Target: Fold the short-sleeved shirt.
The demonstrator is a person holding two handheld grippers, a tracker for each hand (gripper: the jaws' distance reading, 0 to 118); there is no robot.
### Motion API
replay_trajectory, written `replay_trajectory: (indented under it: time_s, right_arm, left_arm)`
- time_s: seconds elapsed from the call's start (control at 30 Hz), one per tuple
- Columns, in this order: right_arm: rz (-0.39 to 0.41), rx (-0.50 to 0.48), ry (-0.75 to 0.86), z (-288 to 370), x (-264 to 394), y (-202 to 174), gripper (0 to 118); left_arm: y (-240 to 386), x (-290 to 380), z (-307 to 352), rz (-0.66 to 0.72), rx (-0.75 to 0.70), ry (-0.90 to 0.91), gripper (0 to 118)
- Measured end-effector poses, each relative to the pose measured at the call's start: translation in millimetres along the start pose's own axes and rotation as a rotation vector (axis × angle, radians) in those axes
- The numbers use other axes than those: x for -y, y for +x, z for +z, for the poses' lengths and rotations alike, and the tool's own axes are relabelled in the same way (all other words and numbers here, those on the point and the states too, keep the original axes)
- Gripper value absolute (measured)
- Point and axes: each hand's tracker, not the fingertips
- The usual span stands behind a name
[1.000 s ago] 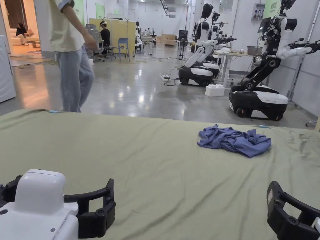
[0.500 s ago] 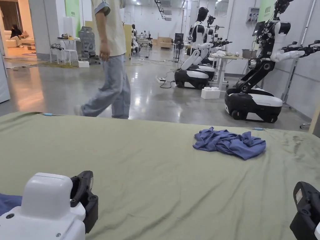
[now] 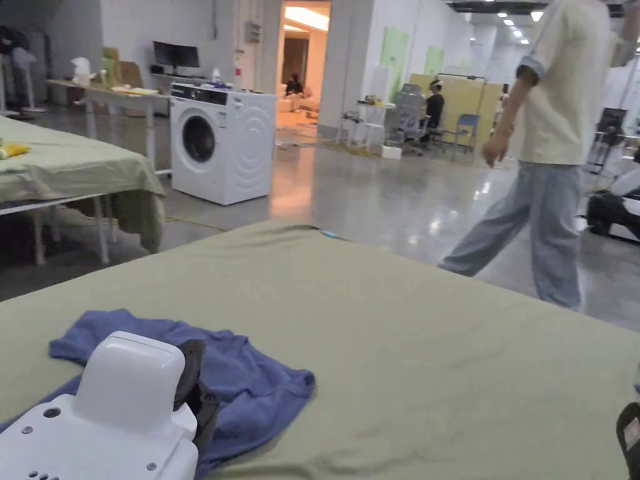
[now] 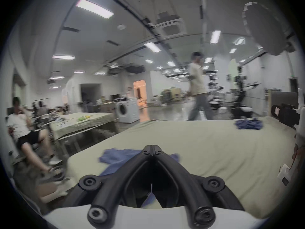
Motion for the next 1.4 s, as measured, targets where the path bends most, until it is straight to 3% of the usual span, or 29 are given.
replay_trajectory:
  time_s: [0.2,0.33,0.6,0.63,0.67,0.7,0.73,0.9,1.0,1.13,1.23,1.27,1.3,1.33,1.4]
  right_arm:
    - [-0.038,-0.269,-0.07,-43.6,23.3,-82.0,2]
    - [-0.034,-0.313,-0.109,-58.3,34.8,-109.2,2]
    - [0.069,-0.276,-0.204,-91.6,58.5,-105.4,2]
    - [0.072,-0.265,-0.217,-93.3,60.7,-101.3,2]
    - [0.075,-0.252,-0.229,-93.9,62.6,-97.3,2]
    - [0.078,-0.236,-0.243,-94.2,64.5,-93.1,2]
    - [0.081,-0.223,-0.254,-102.4,68.6,-89.1,2]
    - [0.111,-0.162,-0.302,-112.5,77.3,-74.5,2]
    - [0.104,-0.151,-0.32,-117.0,81.8,-69.5,2]
    - [0.082,-0.158,-0.347,-115.9,86.3,-69.1,2]
    - [0.069,-0.164,-0.368,-113.0,90.7,-68.7,2]
    - [0.064,-0.165,-0.376,-111.8,91.3,-70.2,2]
    - [0.058,-0.165,-0.385,-111.1,91.7,-69.9,2]
    - [0.05,-0.166,-0.393,-110.4,92.1,-68.5,2]
    - [0.029,-0.161,-0.399,-107.0,93.7,-60.0,2]
  left_arm:
    - [-83.2,28.0,11.5,0.104,-0.211,-0.126,0]
    - [-101.2,43.4,-5.9,0.132,-0.199,-0.18,0]
    - [-94.5,75.7,-136.5,0.132,0.154,-0.35,0]
    - [-92.8,81.5,-158.9,0.129,0.213,-0.385,15]
    - [-90.1,87.4,-179.9,0.143,0.274,-0.411,66]
    - [-86.1,93.6,-200.1,0.174,0.324,-0.443,103]
    - [-82.4,100.3,-219.8,0.206,0.371,-0.472,113]
    - [-63.3,129.9,-283.3,0.267,0.478,-0.608,114]
    - [-48.7,152.8,-321.5,0.26,0.474,-0.882,118]
    - [-34.7,137.4,-327.3,0.125,0.463,-0.9,118]
    - [-28.9,131.6,-308.2,0.068,0.299,-0.787,64]
    - [-33.8,130.0,-304.8,0.104,0.298,-0.751,26]
    - [-36.1,130.6,-299.9,0.149,0.285,-0.75,7]
    - [-38.1,131.2,-299.2,0.167,0.236,-0.753,7]
    - [-42.5,135.2,-301.6,0.214,0.285,-0.774,7]
